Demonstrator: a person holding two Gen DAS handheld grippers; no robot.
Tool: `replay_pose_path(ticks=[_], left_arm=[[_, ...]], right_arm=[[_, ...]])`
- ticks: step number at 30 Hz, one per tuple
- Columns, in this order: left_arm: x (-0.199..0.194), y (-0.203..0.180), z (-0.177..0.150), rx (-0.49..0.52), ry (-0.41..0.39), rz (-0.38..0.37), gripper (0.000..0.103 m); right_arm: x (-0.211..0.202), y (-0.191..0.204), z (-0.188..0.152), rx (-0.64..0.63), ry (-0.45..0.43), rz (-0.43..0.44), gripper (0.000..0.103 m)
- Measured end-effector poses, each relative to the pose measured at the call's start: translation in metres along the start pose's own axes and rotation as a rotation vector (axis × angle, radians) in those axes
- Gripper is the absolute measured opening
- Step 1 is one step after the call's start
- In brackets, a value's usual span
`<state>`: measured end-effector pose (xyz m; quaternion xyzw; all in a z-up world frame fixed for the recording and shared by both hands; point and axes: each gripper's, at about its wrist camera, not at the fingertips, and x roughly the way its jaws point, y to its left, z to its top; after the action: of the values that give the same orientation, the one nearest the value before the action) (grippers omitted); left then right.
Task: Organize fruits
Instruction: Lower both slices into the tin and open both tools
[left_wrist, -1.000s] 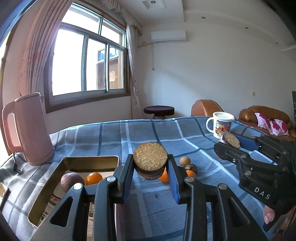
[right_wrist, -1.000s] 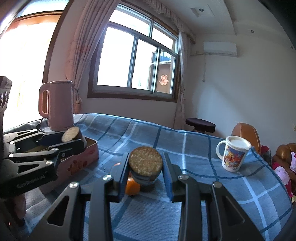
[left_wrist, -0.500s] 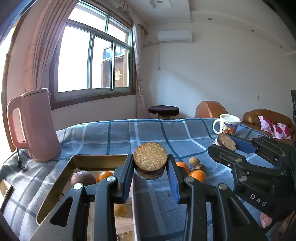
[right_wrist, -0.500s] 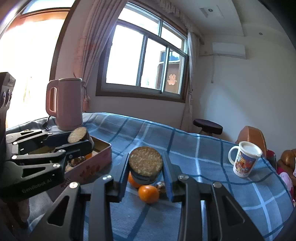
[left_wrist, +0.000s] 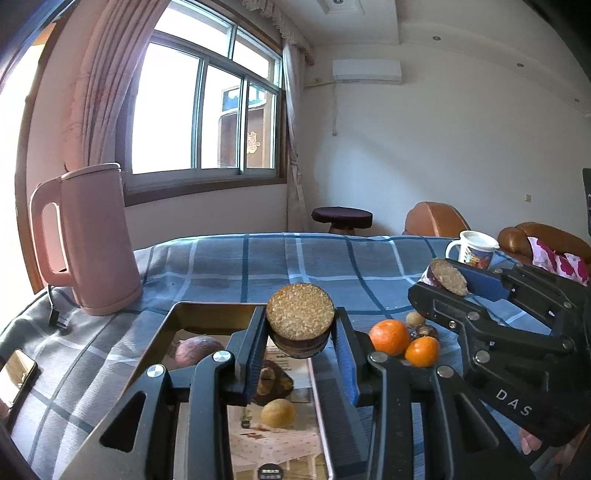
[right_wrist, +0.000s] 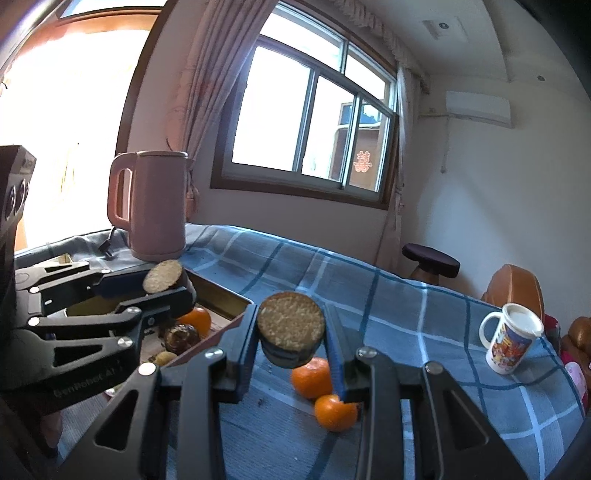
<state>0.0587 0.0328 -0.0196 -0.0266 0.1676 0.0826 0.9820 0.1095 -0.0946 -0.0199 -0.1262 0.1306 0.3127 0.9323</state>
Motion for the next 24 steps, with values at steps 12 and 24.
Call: replay_pose_path(ticks=[12,24], left_arm=[[0.002,0.030,-0.001,-0.029,0.027,0.050,0.037],[0.006,0.059,-0.006,-0.072,0.061,0.097,0.037]], right_arm=[[0.016,0.024,0.005,-0.034,0.017,0.040,0.037],[0.034,0.051,0.011,-0.070,0.038,0.088,0.036]])
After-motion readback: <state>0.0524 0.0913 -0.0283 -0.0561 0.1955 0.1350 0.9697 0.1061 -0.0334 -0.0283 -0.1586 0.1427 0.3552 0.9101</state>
